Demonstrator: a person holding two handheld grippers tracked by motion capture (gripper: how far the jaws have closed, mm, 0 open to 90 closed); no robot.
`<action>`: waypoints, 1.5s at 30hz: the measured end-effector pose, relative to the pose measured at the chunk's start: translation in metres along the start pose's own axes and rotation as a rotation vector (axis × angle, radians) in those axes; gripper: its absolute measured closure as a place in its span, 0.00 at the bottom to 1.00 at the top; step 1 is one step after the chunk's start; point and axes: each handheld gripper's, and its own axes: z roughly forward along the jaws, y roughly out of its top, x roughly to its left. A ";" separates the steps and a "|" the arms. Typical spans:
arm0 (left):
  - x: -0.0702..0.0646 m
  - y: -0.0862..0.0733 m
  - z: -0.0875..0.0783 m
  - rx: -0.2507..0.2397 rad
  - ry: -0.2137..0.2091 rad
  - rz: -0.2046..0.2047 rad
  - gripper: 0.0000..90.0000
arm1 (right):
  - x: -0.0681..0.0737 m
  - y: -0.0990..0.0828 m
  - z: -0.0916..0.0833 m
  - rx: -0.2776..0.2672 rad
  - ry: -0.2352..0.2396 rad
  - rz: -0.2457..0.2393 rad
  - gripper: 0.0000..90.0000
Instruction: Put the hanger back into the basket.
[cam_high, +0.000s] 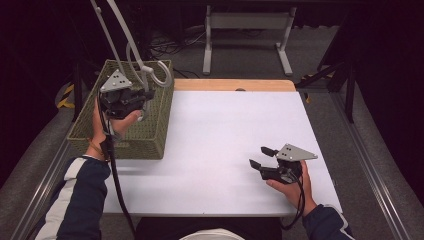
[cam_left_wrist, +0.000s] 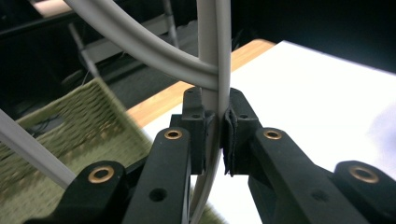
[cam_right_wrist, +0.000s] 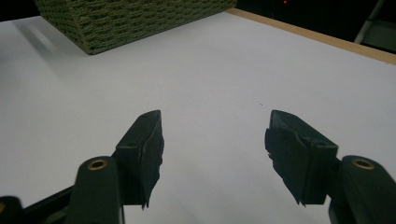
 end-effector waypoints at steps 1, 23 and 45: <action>0.003 -0.002 0.000 0.013 0.003 0.000 0.90 | 0.000 0.000 0.000 0.002 -0.002 -0.002 0.41; 0.054 -0.065 0.007 0.301 0.071 -0.029 0.90 | 0.003 -0.003 0.006 0.040 0.012 -0.008 0.37; 0.059 -0.100 0.011 0.412 0.162 -0.062 0.77 | 0.004 -0.003 0.007 0.036 0.023 -0.010 0.36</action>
